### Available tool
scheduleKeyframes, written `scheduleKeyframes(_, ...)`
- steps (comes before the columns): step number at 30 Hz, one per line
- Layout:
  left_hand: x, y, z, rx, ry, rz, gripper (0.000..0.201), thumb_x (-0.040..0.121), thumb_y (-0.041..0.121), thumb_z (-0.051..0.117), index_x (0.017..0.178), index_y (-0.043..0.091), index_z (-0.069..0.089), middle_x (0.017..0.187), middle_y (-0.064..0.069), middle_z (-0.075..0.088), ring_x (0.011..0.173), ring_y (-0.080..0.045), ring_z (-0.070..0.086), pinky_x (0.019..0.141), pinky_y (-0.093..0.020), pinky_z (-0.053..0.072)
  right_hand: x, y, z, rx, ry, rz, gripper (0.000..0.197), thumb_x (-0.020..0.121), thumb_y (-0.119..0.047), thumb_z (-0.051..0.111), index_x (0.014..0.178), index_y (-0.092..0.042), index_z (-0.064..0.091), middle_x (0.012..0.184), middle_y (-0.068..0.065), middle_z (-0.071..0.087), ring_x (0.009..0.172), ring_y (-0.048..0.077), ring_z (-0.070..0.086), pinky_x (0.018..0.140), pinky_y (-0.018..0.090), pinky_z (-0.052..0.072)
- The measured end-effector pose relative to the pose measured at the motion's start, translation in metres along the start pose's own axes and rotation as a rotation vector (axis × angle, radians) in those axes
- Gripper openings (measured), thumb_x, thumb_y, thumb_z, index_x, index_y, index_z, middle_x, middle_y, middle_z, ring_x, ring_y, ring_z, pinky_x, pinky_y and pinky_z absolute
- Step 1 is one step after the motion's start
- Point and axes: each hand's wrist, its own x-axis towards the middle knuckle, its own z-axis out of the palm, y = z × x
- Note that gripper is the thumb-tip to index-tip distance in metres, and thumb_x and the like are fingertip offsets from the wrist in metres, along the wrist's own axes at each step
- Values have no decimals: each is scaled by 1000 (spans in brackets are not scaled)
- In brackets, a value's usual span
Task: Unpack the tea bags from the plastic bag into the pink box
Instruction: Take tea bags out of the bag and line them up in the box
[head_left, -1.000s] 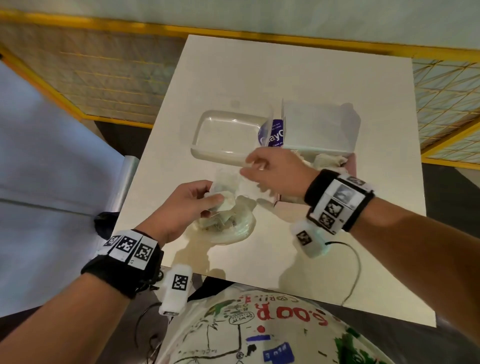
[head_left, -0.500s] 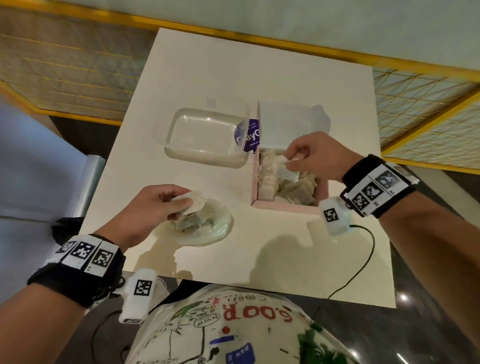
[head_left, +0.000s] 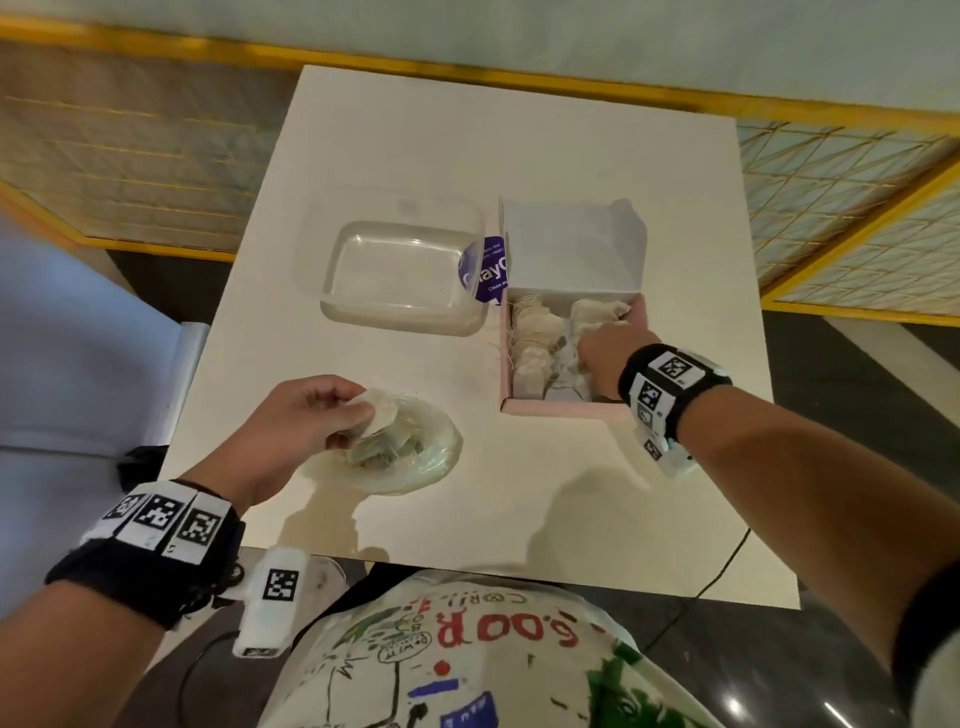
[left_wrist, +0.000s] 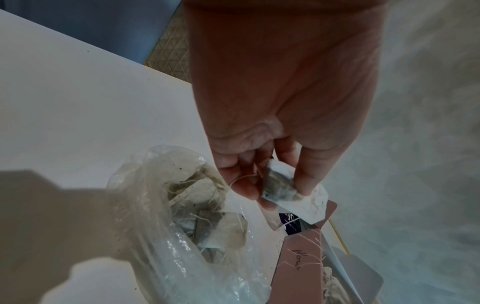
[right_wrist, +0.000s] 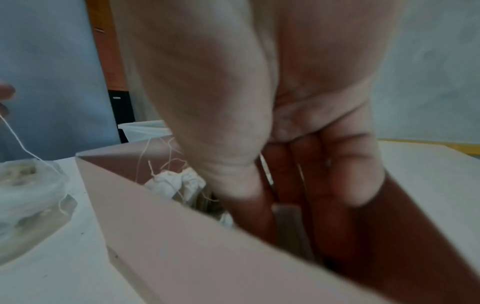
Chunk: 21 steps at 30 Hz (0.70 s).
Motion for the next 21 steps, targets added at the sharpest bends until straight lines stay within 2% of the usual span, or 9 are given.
scheduleKeyframes(2,-2,1,1,-9,4,1,19,85,13,80,101,4,75,97,-16,73,90,-25,66,94,-49,53,1,-2,-4,-121,105,54,3,87,-22,57,84,-22,57,73,-3,47,90,24,52,95,49,41)
scheduleKeyframes(5,-3,7,5,3,-7,26,18,81,16,83,96,9,77,95,-9,74,89,-18,66,86,-37,52,-8,-17,-18,-90,330,98,19,80,-27,57,97,-24,65,83,-1,63,77,25,63,76,42,52)
scheduleKeyframes(7,-3,11,8,-3,-1,48,13,85,13,79,97,9,78,93,-6,74,86,-14,65,81,-32,52,-20,-38,-35,272,417,-46,17,84,-35,58,95,-26,66,87,-4,65,81,21,64,75,37,50)
scheduleKeyframes(9,-3,14,13,-26,2,75,10,87,10,78,97,8,77,87,-4,72,77,-11,64,72,-26,52,-33,-65,-55,826,250,-238,25,85,-45,68,99,-25,68,92,-9,68,78,12,65,72,29,51)
scheduleKeyframes(11,-3,18,19,-48,15,103,7,87,8,77,94,8,76,81,-5,67,69,-12,61,66,-23,51,-41,-96,-67,1097,135,-335,35,80,-50,75,102,-23,70,89,-9,71,71,9,68,68,23,55)
scheduleKeyframes(14,0,21,25,-58,15,138,6,88,5,76,91,10,75,83,-11,66,73,-19,61,73,-30,53,-38,-126,-72,1167,189,-400,28,84,-38,76,89,-11,73,75,-1,70,67,18,70,61,24,54)
scheduleKeyframes(16,3,21,25,-72,20,137,8,88,5,76,95,8,73,85,-13,69,77,-22,65,78,-36,55,-35,-125,-74,1203,236,-392,22,86,-29,76,84,-7,71,71,5,70,65,19,71,58,27,56)
scheduleKeyframes(18,6,18,19,-71,32,121,12,89,4,75,99,9,72,85,-9,74,78,-21,69,83,-37,57,-35,-107,-77,1245,273,-339,13,89,-19,72,85,-7,69,74,8,71,65,17,72,58,31,59)
scheduleKeyframes(21,9,3,3,64,17,148,15,87,7,78,100,16,75,88,-5,74,85,-20,69,86,-35,56,-39,-57,-72,1190,374,-189,9,90,-18,72,81,-16,68,72,-1,69,62,11,70,58,24,55)
